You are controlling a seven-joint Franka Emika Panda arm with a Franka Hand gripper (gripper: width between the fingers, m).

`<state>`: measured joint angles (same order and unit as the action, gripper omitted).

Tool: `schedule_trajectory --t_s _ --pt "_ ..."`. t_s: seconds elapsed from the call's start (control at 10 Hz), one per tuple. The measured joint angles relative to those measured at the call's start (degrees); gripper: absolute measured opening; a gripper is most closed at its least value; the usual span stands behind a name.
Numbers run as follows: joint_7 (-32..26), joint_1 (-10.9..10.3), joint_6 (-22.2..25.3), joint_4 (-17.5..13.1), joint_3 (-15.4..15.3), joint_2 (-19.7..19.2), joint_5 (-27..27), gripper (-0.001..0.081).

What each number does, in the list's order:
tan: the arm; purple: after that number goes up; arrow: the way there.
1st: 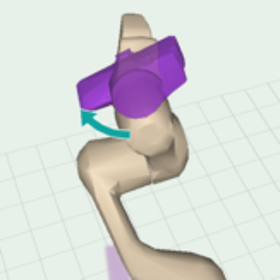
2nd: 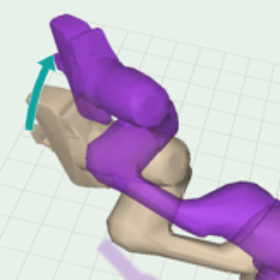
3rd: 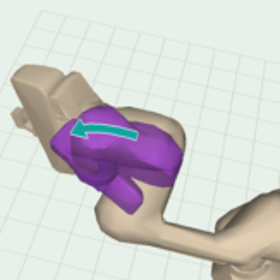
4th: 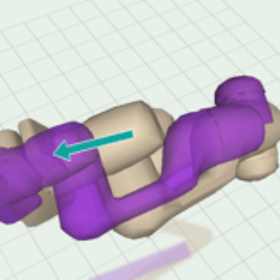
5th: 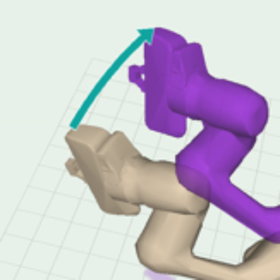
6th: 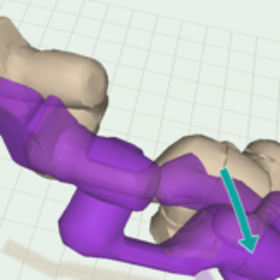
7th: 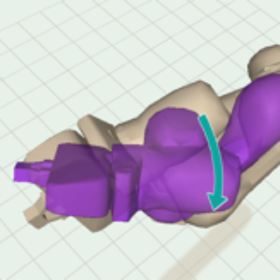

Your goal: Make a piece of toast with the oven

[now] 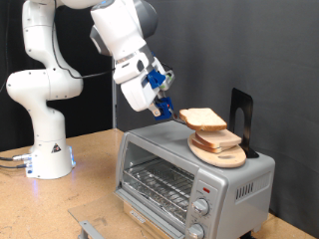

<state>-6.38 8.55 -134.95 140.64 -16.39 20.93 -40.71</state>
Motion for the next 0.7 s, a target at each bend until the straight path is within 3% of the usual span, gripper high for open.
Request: schedule_trajectory --t_s 0.5,0.7 --pt "-0.4 0.0 3.5 3.6 1.6 6.8 -0.5 0.0494" --pt "-1.1 0.0 3.8 3.6 1.9 6.5 -1.1 0.0494"
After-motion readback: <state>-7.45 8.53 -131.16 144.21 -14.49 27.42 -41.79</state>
